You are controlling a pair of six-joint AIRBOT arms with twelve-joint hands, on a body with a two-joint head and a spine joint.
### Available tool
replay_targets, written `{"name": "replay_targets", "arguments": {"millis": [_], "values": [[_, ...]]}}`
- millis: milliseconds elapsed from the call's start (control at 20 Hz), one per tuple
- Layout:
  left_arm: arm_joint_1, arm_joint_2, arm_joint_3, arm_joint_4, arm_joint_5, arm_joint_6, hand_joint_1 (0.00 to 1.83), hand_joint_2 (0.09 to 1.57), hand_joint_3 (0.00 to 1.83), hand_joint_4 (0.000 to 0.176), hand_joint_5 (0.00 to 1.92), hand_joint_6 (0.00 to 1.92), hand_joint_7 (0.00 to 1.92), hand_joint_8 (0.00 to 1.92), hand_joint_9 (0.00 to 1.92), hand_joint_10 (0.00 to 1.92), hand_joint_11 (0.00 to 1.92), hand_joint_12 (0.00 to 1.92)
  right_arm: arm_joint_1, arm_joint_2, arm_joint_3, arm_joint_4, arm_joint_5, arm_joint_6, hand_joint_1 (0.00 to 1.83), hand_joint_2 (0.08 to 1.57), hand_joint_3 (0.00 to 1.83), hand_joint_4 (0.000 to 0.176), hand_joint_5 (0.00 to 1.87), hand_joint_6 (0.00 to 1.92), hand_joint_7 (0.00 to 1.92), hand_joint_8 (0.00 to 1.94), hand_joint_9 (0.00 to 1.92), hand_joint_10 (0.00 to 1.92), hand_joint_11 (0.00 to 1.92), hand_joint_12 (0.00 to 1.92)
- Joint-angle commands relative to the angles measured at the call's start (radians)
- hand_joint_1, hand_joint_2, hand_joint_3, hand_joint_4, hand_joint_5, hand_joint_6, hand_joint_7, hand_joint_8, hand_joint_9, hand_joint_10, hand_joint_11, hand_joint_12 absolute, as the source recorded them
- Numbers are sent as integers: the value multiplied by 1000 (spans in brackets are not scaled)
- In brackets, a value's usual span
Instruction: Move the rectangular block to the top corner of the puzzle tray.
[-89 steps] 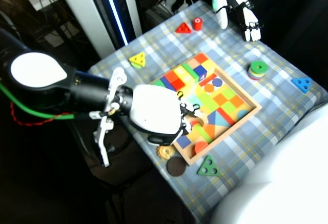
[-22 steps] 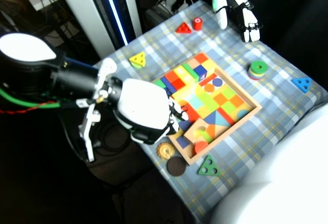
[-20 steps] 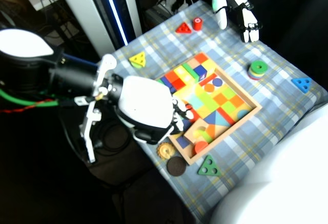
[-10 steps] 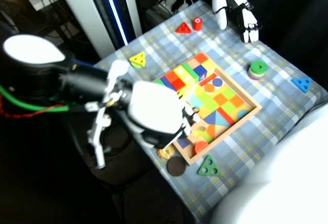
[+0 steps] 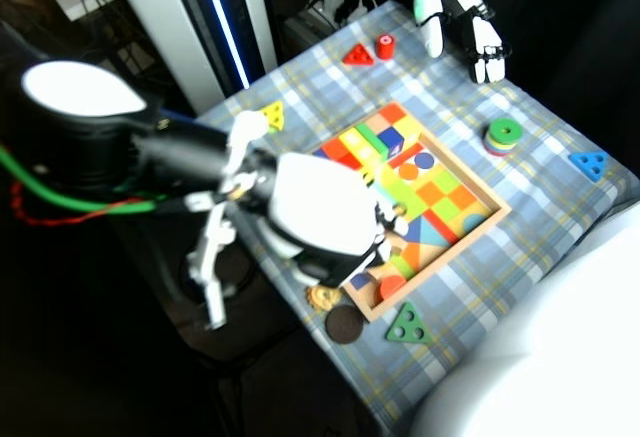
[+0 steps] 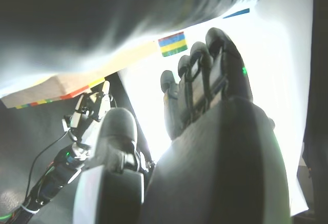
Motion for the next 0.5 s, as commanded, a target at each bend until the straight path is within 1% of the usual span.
{"name": "replay_targets", "arguments": {"millis": [0,50,100,150,200,250,300,350,400,450], "values": [[-8,2,3,39,-114,-9,440,1392,0,43,374,3,264,2,175,7,0,356,15,0,3,27,-36,-10,1757,1090,20,92,371,14,1205,1941,1470,1921,1478,1921],[-8,2,3,40,-114,-9,442,1392,0,42,375,2,261,0,174,5,0,371,15,-3,4,27,-36,-15,1803,1067,13,52,392,14,1160,1941,1426,1921,1454,1921],[-9,2,4,40,-114,-9,437,1394,1,42,367,3,254,1,170,2,0,339,15,-5,5,27,-36,-18,1455,969,491,52,391,28,829,1629,1357,1921,1377,1921],[-9,2,3,40,-114,-9,438,1391,0,49,365,2,252,1,170,2,0,334,15,-7,7,27,-36,-20,1756,652,1020,21,407,17,343,1130,860,1877,960,1921],[-9,2,3,40,-115,-9,440,1389,0,49,368,3,253,2,168,1,0,332,15,-9,9,27,-36,-21,1750,566,1244,17,423,11,423,1377,852,1912,1151,1921],[-9,2,3,41,-115,-9,451,1392,0,51,362,1,245,3,162,2,0,300,15,-11,9,27,-36,-24,1758,529,1320,0,398,2,117,1303,864,1919,1246,1921],[-9,3,3,41,-115,-8,483,1391,0,51,365,1,250,4,169,5,0,300,15,-14,10,27,-36,-25,1483,606,1351,0,372,0,735,1775,1274,1921,1426,1921],[-9,3,3,41,-115,-8,479,1387,0,52,370,2,255,3,174,5,0,322,15,-16,12,27,-37,-25,1430,625,1389,0,362,0,859,1908,1381,1921,1500,1921],[-9,3,2,41,-115,-8,470,1387,0,51,367,0,256,2,176,4,0,332,15,-17,15,27,-37,-25,1420,630,1361,0,382,5,882,1890,1418,1921,1500,1921],[-9,3,2,41,-115,-8,465,1385,0,38,375,3,264,5,183,7,0,336,14,-18,16,25,-37,-25,1749,703,905,0,382,1,1012,1931,1401,1921,1302,1921]]}}
